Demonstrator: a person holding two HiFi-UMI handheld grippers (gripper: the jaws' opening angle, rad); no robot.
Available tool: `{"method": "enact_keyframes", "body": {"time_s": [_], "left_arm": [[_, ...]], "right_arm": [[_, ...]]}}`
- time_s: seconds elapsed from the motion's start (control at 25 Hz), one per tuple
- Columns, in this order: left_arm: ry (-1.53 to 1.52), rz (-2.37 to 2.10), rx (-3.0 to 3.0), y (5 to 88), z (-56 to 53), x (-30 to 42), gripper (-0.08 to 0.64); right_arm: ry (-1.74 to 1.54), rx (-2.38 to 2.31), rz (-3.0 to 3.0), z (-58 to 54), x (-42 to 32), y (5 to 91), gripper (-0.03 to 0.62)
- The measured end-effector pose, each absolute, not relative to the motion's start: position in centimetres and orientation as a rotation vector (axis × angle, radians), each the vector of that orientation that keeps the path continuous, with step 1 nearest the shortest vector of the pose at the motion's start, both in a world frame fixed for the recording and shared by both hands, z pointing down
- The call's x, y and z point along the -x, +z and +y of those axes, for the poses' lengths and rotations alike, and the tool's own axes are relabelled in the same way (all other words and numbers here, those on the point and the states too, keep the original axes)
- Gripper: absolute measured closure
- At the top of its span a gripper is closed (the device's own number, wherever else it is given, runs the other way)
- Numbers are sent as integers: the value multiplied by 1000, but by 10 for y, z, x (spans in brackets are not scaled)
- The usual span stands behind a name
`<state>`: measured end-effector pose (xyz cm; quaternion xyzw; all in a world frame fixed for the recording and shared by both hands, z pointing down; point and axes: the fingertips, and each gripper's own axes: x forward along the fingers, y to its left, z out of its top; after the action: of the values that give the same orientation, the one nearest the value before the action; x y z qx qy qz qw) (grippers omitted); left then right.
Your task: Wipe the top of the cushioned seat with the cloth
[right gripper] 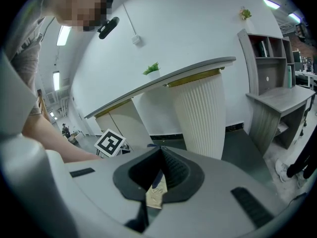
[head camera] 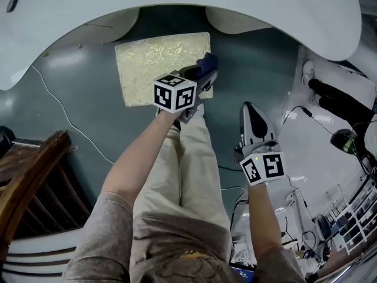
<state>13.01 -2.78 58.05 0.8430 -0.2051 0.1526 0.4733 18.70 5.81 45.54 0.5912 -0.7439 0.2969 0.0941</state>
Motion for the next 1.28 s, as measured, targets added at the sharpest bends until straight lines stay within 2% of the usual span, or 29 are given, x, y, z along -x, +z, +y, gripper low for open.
{"method": "enact_keyframes", "body": {"time_s": [0.36, 1.0, 1.28], "left_arm": [[370, -632, -2020, 566, -27, -45, 460], [414, -987, -1858, 596, -17, 160, 460], [463, -1079, -1791, 619, -8, 214, 460]], "right_arm": [[868, -1679, -2268, 46, -152, 446, 588], [844, -1500, -2349, 24, -89, 447, 588], [832, -1445, -2353, 22, -73, 451, 588]]}}
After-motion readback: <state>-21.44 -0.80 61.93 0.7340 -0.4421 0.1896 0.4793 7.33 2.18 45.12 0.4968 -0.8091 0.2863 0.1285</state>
